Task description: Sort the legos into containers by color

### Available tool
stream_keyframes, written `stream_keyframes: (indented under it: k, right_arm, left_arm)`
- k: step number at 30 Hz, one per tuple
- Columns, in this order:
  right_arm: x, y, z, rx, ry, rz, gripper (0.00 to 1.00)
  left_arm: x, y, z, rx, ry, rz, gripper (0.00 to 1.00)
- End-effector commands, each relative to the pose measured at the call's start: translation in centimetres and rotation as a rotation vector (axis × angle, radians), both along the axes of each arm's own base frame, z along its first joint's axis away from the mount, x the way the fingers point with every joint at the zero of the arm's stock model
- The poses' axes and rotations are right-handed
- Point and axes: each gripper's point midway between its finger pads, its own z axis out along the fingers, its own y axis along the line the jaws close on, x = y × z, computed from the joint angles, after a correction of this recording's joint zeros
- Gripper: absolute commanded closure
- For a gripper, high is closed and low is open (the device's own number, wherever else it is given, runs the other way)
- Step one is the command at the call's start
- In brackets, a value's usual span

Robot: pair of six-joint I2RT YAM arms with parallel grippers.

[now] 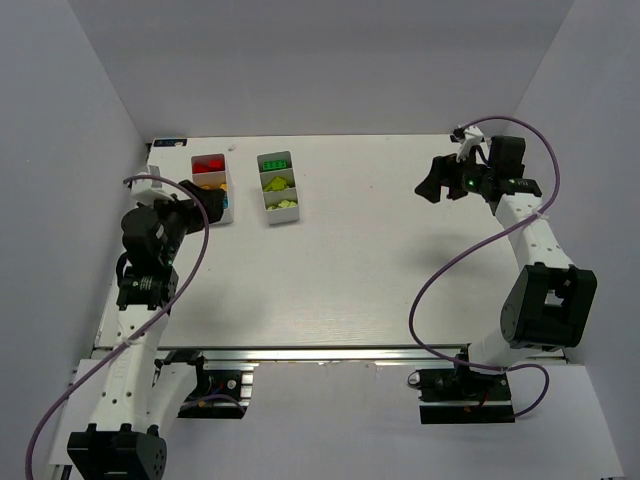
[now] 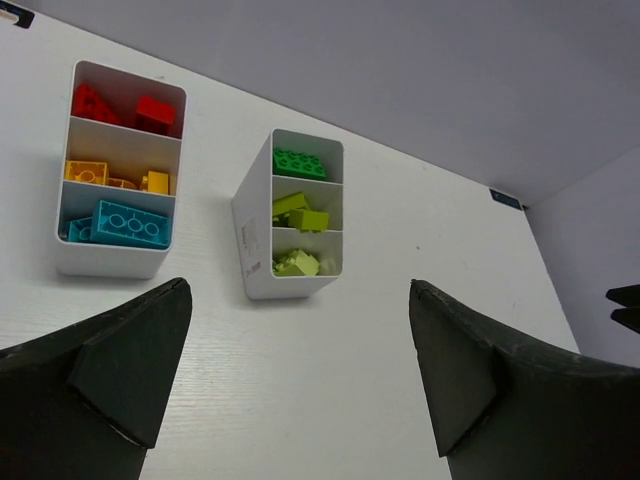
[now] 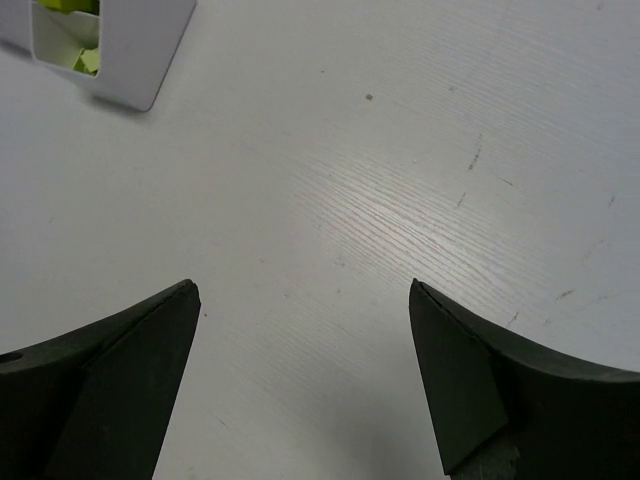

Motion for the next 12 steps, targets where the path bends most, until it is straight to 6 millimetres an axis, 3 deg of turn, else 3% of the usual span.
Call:
stream_keyframes:
  k: [1, 9, 12]
  right_arm:
    - [1.7, -1.2, 2.0, 0.000, -0.033, -0.125, 0.11]
    - [-0.1, -1.9, 1.8, -0.056, -0.088, -0.142, 0.11]
    - [0.4, -4.0, 1.8, -0.120, -0.128, -0.245, 0.10]
  left_arm:
    - [-1.2, -0.5, 1.1, -0.025, -0.030, -0.025, 0.02]
    - [-2.1, -1.0, 1.4, -0.032, -0.045, -0.051, 0.02]
    - [-2.2, -1.1, 1.5, -0.032, -0.048, -0.056, 0.02]
